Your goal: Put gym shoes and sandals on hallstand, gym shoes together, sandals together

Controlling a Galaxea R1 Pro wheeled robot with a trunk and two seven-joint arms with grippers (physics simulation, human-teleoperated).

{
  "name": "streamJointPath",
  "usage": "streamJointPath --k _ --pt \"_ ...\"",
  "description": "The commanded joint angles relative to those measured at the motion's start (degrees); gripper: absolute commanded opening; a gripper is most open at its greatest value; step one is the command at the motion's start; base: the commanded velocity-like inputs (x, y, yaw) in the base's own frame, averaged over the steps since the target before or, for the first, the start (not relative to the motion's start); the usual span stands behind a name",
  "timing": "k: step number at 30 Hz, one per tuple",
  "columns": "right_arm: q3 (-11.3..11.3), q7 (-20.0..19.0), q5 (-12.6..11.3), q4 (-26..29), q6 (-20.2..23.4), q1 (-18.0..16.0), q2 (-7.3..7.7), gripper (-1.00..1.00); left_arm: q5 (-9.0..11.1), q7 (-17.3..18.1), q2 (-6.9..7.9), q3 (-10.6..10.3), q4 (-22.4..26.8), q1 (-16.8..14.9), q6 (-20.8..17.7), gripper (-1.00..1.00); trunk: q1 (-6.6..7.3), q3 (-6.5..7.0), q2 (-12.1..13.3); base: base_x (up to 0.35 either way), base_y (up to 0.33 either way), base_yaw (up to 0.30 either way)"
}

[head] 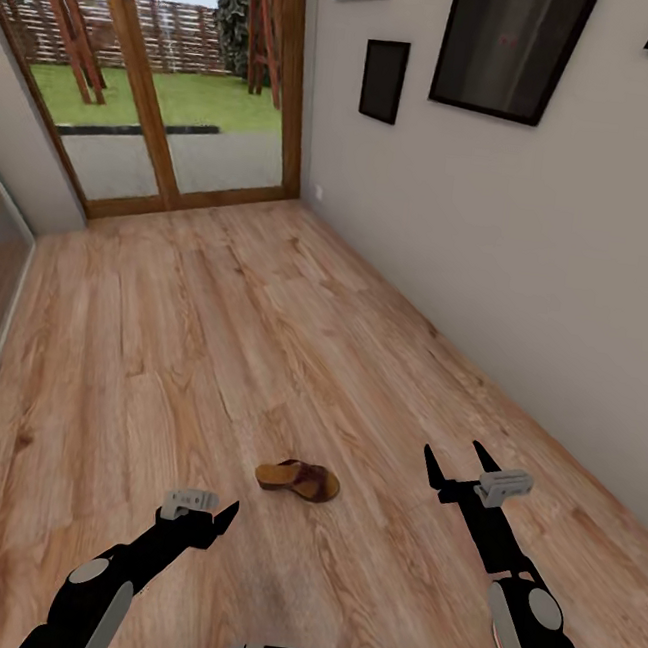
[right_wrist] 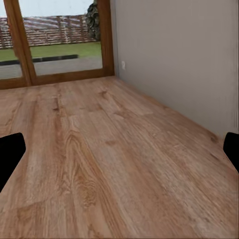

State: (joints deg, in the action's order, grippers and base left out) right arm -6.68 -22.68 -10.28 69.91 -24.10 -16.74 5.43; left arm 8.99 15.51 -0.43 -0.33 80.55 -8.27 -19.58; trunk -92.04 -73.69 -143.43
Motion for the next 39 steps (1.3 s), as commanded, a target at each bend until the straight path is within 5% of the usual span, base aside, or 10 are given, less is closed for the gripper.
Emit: streamJointPath --k 1,18,39 --pt "0.0 -0.5 -0.6 0.0 0.0 0.0 -0.02 1.00 0.6 0.1 -0.01 0.1 0.1 0.0 -0.5 1.00 -0.02 -0.04 0.0 0.279 0.205 -0.292" --pt "0.0 -0.5 -0.6 0.0 0.0 0.0 0.02 1.00 0.6 0.1 -0.05 0.1 0.1 0.0 -0.5 1.00 -0.02 -0.04 0.0 0.250 0.212 -0.276" --pt "0.0 -0.5 -0.7 -0.1 0.0 0.0 -0.06 1.00 0.6 0.1 -0.04 0.1 0.1 0.0 -0.5 1.00 -0.02 -0.04 0.0 0.053 0.090 -0.015"
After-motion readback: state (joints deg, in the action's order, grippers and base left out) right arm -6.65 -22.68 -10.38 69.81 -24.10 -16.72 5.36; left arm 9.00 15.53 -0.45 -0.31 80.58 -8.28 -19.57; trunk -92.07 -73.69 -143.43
